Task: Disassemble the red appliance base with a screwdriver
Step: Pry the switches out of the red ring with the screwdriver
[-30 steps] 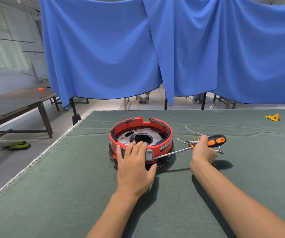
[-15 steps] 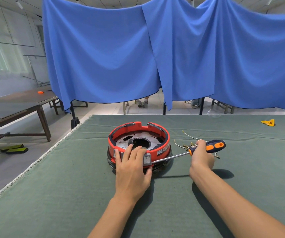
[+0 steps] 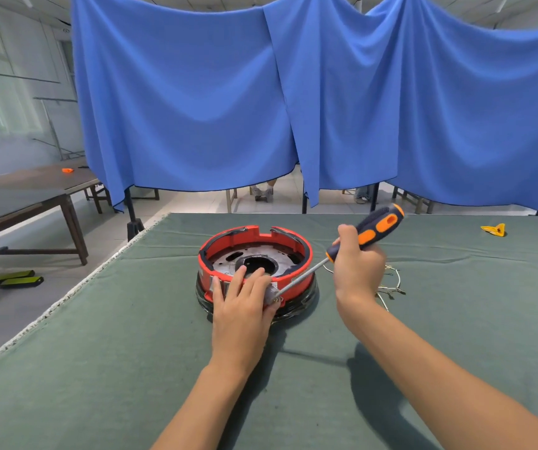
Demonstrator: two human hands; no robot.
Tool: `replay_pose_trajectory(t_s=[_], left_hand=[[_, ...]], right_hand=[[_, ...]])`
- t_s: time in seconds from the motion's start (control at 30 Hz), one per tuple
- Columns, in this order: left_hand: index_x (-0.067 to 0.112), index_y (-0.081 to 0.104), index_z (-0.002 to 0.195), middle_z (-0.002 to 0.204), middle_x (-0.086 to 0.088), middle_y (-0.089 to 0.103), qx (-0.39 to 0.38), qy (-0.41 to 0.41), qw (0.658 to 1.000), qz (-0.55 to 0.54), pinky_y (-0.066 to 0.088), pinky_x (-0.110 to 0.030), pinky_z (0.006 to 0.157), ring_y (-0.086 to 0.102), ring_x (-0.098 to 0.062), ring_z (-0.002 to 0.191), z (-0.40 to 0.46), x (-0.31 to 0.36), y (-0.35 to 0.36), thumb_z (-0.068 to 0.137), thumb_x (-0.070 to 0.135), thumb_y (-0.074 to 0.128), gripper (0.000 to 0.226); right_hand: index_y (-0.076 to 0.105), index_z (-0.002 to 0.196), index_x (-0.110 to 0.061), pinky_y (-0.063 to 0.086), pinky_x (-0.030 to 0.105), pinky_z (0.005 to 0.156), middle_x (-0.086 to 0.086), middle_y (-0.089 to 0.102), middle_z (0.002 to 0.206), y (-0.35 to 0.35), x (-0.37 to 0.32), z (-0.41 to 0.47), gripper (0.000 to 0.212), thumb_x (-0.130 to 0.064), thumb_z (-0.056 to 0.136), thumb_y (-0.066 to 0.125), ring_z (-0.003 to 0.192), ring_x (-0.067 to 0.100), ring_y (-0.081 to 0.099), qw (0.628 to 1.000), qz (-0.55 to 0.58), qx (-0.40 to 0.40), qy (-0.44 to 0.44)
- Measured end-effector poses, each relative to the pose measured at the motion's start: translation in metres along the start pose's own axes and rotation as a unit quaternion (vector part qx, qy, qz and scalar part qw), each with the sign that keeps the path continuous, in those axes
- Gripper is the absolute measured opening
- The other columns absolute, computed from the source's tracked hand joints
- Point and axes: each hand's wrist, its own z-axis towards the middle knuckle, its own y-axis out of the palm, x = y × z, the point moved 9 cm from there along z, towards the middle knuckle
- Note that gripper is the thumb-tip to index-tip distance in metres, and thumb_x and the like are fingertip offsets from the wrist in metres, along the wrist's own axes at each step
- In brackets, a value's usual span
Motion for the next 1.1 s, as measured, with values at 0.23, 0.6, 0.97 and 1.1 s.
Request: replay_pose_trajectory(t_s=[0.23, 0.6, 0.97, 1.1], left_hand=[[0.012, 0.07, 0.098, 0.108, 0.001, 0.07, 0.039, 0.008, 0.999, -0.024, 0.039, -0.062, 0.097, 0.061, -0.028, 0.112, 0.002, 0.001, -0.012, 0.066, 0.016, 0.084, 0.035], [0.01, 0.069, 0.089, 0.086, 0.003, 0.066, 0.128, -0.045, 0.981, -0.136, 0.045, -0.036, 0.077, 0.051, -0.014, 0.087, 0.003, -0.021, -0.041, 0.075, 0.03, 0.071, 0.025], [0.01, 0.065, 0.089, 0.082, 0.003, 0.06, 0.044, -0.003, 0.985, -0.169, 0.046, -0.026, 0.064, 0.055, -0.013, 0.075, 0.013, 0.038, -0.01, 0.078, 0.03, 0.074, 0.024], [0.012, 0.069, 0.091, 0.087, 0.002, 0.062, 0.031, 0.006, 0.993, -0.114, 0.047, -0.026, 0.063, 0.059, -0.019, 0.08, 0.018, 0.05, 0.005, 0.068, 0.018, 0.083, 0.028]], right_hand=[[0.052, 0.052, -0.017, 0.031, 0.03, 0.052, -0.01, 0.05, 0.035, -0.039, 0.043, 0.013, 0.03, -0.034, 0.075, 0.06, 0.048, 0.017, 0.042, 0.986, 0.067, 0.091, 0.124], [0.042, 0.061, -0.016, 0.037, 0.012, 0.038, 0.001, 0.053, 0.045, -0.052, 0.082, 0.019, 0.024, -0.026, 0.078, 0.056, 0.028, 0.01, 0.046, 0.946, 0.134, 0.042, 0.293], [0.048, 0.065, -0.015, 0.012, 0.008, 0.03, 0.0, 0.065, 0.06, 0.014, 0.077, -0.028, 0.021, -0.012, 0.085, 0.053, 0.025, 0.002, 0.016, 0.878, 0.084, -0.274, 0.385], [0.06, 0.079, -0.016, 0.012, 0.01, 0.031, -0.002, 0.054, 0.065, 0.012, 0.072, -0.029, 0.015, -0.026, 0.08, 0.071, 0.029, 0.002, 0.017, 0.893, -0.005, -0.312, 0.324]])
